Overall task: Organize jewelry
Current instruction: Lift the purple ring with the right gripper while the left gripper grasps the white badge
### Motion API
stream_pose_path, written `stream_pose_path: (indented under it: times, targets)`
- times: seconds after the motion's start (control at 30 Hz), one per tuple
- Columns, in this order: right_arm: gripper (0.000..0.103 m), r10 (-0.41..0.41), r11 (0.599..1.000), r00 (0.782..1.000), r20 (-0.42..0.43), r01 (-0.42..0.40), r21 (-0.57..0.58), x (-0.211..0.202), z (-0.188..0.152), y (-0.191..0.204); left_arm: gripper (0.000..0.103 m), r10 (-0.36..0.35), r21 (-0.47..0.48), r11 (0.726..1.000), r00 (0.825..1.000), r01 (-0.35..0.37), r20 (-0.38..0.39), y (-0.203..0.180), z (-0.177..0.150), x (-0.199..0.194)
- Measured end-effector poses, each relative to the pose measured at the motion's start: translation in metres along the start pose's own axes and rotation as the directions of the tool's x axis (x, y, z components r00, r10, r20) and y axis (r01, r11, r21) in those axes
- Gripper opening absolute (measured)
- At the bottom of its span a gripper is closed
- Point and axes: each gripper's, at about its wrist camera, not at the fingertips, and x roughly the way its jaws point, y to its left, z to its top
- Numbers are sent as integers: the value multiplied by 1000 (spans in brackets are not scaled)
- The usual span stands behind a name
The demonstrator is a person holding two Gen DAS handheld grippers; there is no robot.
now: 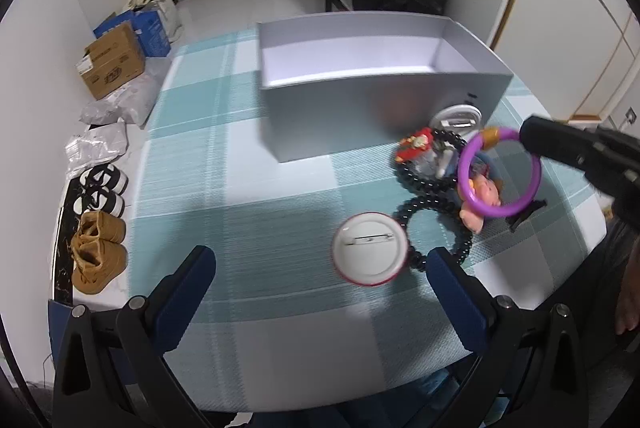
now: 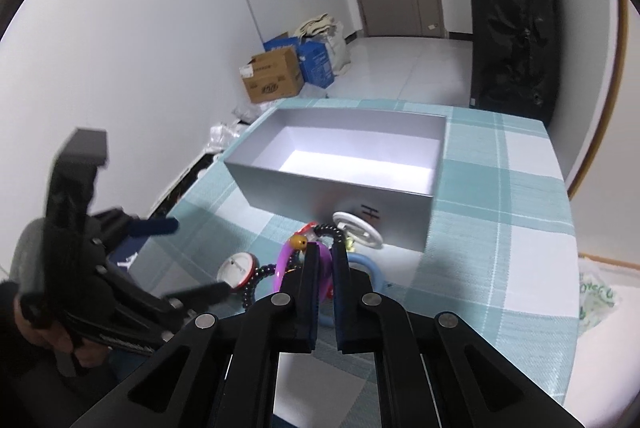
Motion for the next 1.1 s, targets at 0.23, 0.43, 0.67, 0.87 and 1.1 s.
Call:
stream_pose_path:
  times: [0.23, 0.43, 0.67, 0.87, 1.1]
  targets:
    - [5, 13, 998, 999, 43, -15, 64, -15, 0, -13, 77, -79, -36, 996, 997, 79, -14, 7, 0, 4]
    - [5, 23, 994, 998, 66, -29, 101, -22, 1, -22, 45, -146, -67, 987, 989, 146, 4, 7, 1, 3]
    - [5, 24, 992, 997, 78, -34, 121, -28, 1, -25, 34, -174, -57, 983, 985, 174, 7, 1, 4, 1]
    - [5, 17, 991, 997, 80, -27, 132, -29, 0, -26, 30, -182, -77, 980, 983, 182, 8, 6, 4, 0]
    - [5, 24, 991, 997, 77, -34, 133, -26, 2, -26, 30, -213, -108, 970, 976, 216, 39, 14, 4, -7]
